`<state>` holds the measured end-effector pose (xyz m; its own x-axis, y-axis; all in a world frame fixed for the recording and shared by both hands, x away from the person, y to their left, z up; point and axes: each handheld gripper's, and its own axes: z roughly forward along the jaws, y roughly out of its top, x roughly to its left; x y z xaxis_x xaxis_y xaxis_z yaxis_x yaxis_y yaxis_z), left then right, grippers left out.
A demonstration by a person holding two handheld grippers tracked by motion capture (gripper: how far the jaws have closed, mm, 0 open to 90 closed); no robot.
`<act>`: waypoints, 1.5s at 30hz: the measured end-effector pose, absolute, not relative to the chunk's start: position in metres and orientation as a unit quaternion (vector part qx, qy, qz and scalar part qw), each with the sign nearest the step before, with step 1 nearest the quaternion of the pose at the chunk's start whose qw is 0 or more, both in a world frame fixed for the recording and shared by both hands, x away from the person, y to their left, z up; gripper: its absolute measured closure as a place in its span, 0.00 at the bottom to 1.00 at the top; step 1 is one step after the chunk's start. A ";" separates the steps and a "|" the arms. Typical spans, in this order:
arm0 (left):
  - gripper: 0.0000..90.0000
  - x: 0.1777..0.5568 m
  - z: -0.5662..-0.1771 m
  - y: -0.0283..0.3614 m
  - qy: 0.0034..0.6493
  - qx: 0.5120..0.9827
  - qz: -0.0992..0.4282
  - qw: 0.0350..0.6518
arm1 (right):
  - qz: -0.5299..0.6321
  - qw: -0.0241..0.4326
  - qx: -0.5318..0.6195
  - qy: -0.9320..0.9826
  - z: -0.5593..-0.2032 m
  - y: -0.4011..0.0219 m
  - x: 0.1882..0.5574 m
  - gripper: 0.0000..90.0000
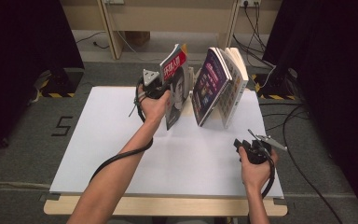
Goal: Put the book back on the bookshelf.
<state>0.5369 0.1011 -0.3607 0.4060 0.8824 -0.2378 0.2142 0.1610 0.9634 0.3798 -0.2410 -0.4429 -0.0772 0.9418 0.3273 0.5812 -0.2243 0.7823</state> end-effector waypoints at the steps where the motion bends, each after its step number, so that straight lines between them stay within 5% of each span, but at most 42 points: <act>1: 0.95 0.537 -0.362 0.101 0.469 0.586 0.282 0.597 | 0.438 0.205 0.648 0.588 -0.443 -0.241 0.380 0.68; 19: 0.83 0.544 -0.341 0.097 0.500 0.592 0.211 0.596 | 0.436 0.205 0.648 0.590 -0.443 -0.242 0.379 0.68; 26: 0.85 0.553 -0.347 0.094 0.523 0.601 0.184 0.575 | 0.436 0.203 0.650 0.588 -0.443 -0.244 0.379 0.68; 31: 0.95 0.555 -0.342 0.092 0.519 0.619 0.180 0.561 | 0.435 0.201 0.652 0.588 -0.443 -0.245 0.379 0.67; 45: 0.95 0.545 -0.337 0.097 0.456 0.577 0.298 0.608 | 0.435 0.199 0.654 0.586 -0.444 -0.247 0.379 0.67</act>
